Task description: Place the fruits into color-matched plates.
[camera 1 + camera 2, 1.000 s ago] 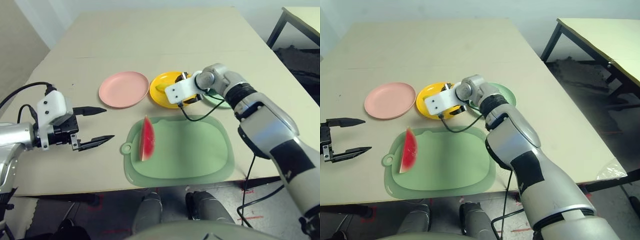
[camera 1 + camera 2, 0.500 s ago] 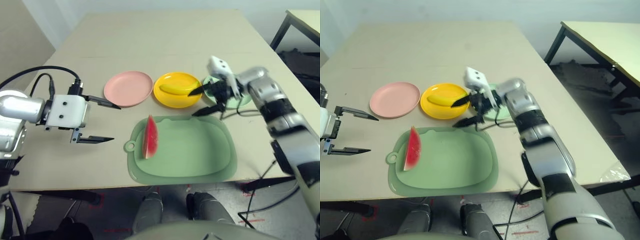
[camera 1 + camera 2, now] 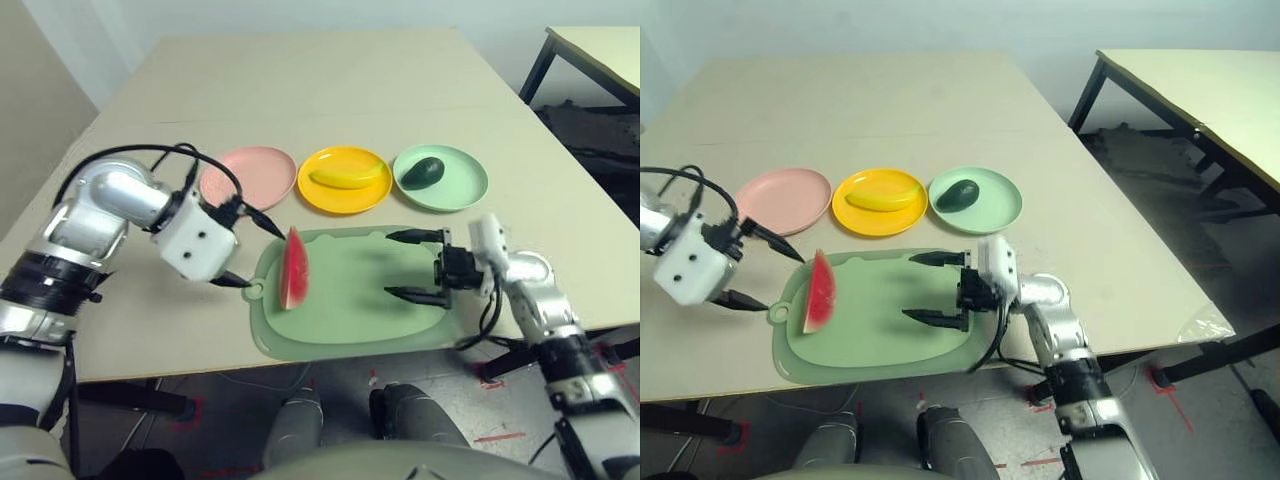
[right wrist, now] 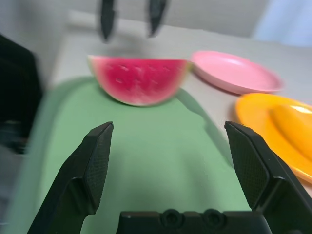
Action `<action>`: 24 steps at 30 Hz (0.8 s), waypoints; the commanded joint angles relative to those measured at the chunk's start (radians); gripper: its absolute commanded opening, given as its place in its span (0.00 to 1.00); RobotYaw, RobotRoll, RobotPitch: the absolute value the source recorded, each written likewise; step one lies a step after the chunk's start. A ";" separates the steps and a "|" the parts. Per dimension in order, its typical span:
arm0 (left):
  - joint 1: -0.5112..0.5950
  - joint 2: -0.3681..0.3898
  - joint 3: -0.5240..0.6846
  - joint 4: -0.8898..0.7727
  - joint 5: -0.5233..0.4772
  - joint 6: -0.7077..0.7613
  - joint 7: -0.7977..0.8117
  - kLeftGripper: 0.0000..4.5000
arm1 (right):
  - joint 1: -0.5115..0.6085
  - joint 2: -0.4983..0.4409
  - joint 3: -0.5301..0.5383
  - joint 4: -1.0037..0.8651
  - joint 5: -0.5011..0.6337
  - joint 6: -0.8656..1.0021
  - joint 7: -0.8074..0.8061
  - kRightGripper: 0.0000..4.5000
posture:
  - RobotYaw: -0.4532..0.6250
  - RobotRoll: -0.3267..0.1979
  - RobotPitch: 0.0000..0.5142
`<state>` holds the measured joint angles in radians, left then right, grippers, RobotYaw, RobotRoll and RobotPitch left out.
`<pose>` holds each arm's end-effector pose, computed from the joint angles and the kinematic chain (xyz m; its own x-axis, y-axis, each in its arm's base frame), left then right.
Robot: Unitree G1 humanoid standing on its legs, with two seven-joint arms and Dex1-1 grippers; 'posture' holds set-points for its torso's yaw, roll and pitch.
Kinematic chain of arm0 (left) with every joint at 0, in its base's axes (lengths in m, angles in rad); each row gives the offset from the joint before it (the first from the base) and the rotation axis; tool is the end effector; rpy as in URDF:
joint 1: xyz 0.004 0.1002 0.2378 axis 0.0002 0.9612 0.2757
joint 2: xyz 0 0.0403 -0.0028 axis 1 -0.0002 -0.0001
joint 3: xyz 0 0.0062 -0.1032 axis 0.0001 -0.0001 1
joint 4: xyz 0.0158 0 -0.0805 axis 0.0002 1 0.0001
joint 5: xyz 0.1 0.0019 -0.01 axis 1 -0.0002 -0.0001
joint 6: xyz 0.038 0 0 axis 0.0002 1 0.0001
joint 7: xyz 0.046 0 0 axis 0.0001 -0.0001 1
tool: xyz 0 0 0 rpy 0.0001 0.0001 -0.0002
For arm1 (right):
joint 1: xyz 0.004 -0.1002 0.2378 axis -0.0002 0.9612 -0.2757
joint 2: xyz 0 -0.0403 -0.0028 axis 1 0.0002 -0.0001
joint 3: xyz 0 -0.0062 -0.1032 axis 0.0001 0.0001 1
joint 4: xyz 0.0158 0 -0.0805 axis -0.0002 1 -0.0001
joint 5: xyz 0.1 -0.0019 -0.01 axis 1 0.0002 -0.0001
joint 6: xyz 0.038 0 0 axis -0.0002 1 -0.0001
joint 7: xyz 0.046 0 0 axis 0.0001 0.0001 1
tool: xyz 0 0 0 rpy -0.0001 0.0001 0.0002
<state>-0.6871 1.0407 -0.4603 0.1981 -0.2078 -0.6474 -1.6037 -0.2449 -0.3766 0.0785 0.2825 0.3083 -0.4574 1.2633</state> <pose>0.2710 0.2344 0.2232 -0.0290 -0.5648 -0.8247 0.5964 -0.6719 0.4392 0.2465 -0.2078 0.0770 0.2412 0.9698 0.0375 -0.8871 0.2360 -0.3966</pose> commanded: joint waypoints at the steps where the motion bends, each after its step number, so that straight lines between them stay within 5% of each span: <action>1: -0.032 -0.010 -0.058 0.030 0.049 -0.067 -0.011 1.00 | 0.047 -0.009 -0.019 0.014 -0.008 -0.113 -0.020 0.99 | 0.41 0.62 0.24; 8: -0.071 -0.073 -0.058 0.147 0.157 -0.169 -0.007 1.00 | 0.100 -0.031 -0.013 -0.011 0.011 -0.143 -0.042 0.99 | 0.40 0.62 0.22; 24: -0.069 -0.189 -0.061 0.196 0.280 -0.128 0.055 1.00 | 0.185 -0.107 -0.015 -0.142 0.056 -0.099 -0.083 0.99 | 0.38 0.62 0.22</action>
<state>-0.7596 0.8566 -0.5146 0.3924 0.0493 -0.7897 -1.5515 -0.0758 -0.4766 0.0595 0.1655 0.3555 -0.5665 1.1852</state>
